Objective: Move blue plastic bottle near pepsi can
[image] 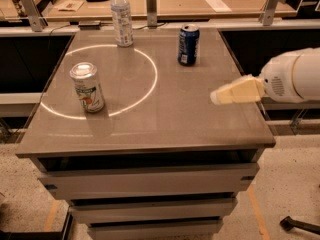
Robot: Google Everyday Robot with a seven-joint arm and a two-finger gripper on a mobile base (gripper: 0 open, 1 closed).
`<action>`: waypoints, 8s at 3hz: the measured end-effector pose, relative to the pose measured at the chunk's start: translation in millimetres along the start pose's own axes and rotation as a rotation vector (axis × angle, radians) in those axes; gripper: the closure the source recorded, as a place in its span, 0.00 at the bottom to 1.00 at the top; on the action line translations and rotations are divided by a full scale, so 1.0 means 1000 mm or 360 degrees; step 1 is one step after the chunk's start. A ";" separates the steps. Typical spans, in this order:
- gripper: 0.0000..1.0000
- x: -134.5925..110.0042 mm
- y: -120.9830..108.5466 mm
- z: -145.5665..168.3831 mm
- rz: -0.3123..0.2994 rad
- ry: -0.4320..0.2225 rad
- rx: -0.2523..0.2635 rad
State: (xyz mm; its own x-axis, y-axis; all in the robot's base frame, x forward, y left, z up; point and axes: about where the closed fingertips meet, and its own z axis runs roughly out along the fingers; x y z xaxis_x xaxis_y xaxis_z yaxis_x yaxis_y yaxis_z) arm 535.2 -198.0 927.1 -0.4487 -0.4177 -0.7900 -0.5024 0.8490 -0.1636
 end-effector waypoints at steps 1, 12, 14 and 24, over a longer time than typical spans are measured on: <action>0.00 -0.039 -0.038 0.018 0.0056 -0.0276 0.0085; 0.00 -0.278 0.097 0.232 -0.0190 -0.0359 -0.0167; 0.00 -0.288 0.131 0.298 -0.0150 -0.0359 -0.0218; 0.83 -0.332 0.105 0.371 -0.0335 -0.0758 -0.0329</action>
Offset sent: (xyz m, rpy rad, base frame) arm 0.1749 -0.0120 0.0927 0.1727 -0.3814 -0.0803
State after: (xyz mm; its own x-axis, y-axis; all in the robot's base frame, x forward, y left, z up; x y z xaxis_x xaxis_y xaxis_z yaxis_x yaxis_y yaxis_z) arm 905.2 149.8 952.9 0.0363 -0.3386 -0.9402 -0.7013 0.6617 -0.2653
